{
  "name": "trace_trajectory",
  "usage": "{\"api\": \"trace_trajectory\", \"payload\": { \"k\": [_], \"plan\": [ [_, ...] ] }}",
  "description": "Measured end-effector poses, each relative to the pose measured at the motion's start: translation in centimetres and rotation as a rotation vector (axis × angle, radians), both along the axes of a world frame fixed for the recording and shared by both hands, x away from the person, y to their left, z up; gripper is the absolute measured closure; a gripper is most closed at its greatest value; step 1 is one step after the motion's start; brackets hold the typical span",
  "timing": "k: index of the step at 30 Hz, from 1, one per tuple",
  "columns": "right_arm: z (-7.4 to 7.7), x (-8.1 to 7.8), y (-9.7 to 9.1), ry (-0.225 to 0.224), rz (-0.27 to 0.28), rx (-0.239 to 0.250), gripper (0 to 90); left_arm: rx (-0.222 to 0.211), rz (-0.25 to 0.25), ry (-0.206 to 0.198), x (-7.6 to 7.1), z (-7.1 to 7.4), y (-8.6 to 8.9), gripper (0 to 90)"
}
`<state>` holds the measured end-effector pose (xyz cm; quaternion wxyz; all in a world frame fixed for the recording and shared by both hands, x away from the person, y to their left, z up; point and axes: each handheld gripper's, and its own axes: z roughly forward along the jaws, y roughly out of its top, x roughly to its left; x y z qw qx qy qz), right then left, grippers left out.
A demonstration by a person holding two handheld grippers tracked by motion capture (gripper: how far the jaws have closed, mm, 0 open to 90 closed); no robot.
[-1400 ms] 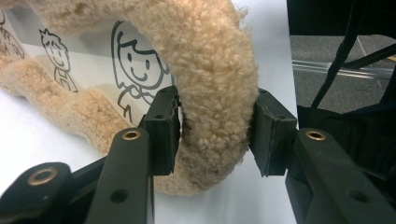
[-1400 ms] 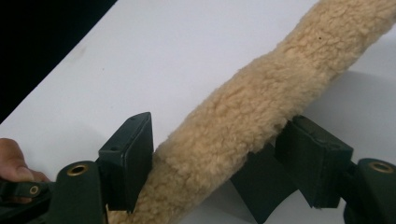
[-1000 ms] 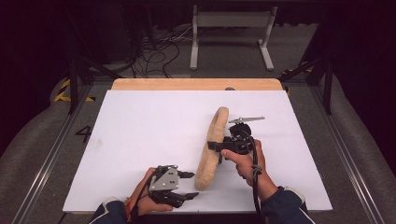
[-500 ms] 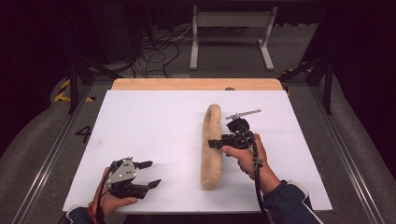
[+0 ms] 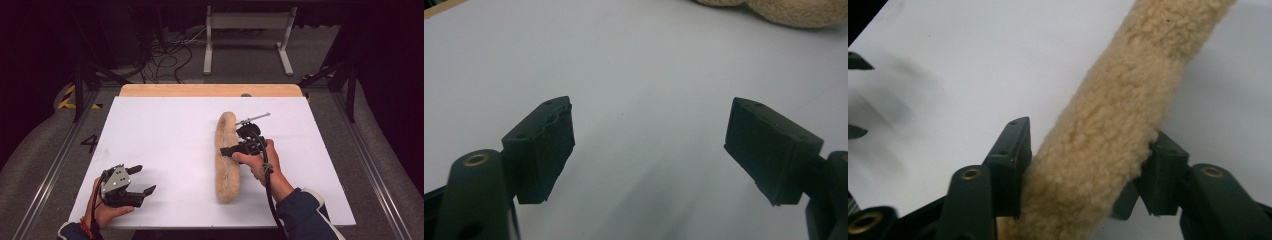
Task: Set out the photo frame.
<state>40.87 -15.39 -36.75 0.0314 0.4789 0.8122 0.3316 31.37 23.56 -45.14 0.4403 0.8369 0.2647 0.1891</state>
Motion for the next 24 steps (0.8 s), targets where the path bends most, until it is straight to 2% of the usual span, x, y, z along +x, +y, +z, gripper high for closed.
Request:
{"api": "trace_trajectory", "payload": {
  "k": [3, 7, 9, 10, 11, 13, 19, 21, 24],
  "plan": [
    [0.3, 0.0, 0.1, -0.005, 0.039, -0.014, 53.8, 0.008, -0.007, 0.001, 0.0, -0.1, -0.2, 19.9],
    [0.4, 0.1, 0.1, -0.007, 0.073, -0.017, 57.0, 0.009, -0.015, 0.006, -0.1, -0.1, -0.4, 19.8],
    [0.6, 0.3, 0.1, 0.004, 0.111, -0.033, 57.8, 0.002, -0.027, 0.021, -0.1, -0.2, -0.5, 20.3],
    [0.8, 0.7, 0.1, 0.025, 0.158, -0.042, 58.6, -0.003, -0.036, 0.025, -0.2, -0.2, -0.5, 22.0],
    [0.8, 0.7, 0.1, 0.025, 0.158, -0.042, 58.6, -0.003, -0.036, 0.025, -0.2, -0.2, -0.5, 22.2],
    [1.0, 1.1, 0.1, 0.036, 0.213, -0.066, 58.9, -0.006, -0.046, 0.025, -0.2, -0.2, -0.6, 22.0],
    [1.2, 1.5, 0.4, 0.031, 0.240, -0.096, 56.9, -0.009, -0.056, 0.031, -0.3, -0.2, -0.7, 21.8],
    [1.0, 1.7, 0.6, 0.017, 0.222, -0.093, 51.3, -0.016, -0.060, 0.032, -0.3, -0.2, -0.8, 21.8],
    [0.9, 1.9, 0.8, 0.017, 0.209, -0.100, 50.4, -0.025, -0.063, 0.045, -0.2, -0.3, -0.9, 21.9]
  ]
}}
